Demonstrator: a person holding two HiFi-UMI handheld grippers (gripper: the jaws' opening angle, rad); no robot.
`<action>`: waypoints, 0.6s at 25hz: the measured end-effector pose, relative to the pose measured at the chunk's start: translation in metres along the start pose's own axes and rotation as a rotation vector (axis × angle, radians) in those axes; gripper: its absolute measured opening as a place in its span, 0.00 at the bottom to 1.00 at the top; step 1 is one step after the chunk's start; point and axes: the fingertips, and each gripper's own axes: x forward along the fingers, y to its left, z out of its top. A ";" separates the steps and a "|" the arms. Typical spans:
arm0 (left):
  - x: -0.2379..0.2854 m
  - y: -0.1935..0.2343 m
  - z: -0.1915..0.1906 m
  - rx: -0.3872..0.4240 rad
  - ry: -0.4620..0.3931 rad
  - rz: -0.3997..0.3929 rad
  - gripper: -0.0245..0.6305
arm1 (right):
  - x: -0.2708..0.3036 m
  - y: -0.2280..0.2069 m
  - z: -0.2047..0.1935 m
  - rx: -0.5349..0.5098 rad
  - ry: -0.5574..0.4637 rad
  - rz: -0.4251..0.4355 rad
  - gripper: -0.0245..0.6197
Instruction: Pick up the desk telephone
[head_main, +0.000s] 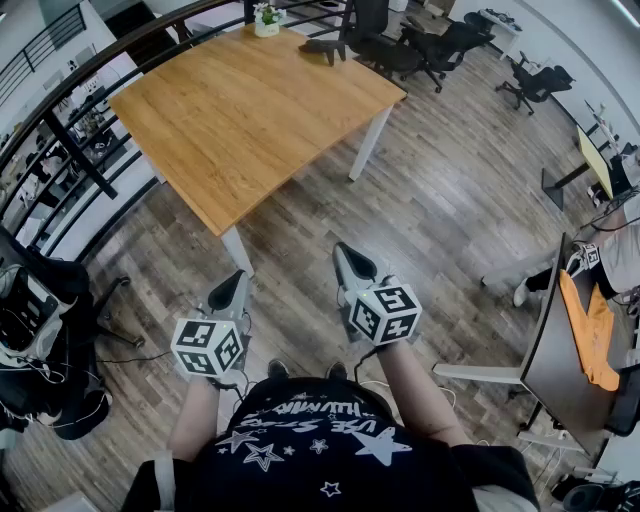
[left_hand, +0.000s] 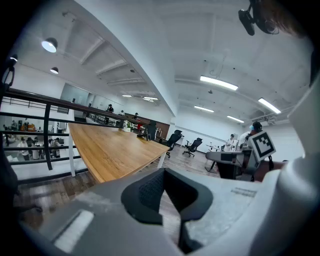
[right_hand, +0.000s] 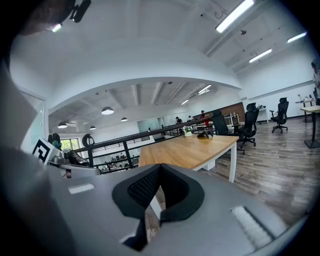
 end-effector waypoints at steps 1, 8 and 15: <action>0.000 0.001 0.000 0.003 0.000 -0.001 0.04 | 0.002 0.001 0.000 0.001 -0.001 0.001 0.04; -0.005 0.011 -0.001 -0.043 0.003 0.008 0.04 | 0.008 0.008 -0.004 -0.004 0.008 0.015 0.04; -0.021 0.012 -0.004 -0.033 0.006 0.004 0.04 | 0.006 0.013 -0.007 0.036 -0.004 -0.010 0.04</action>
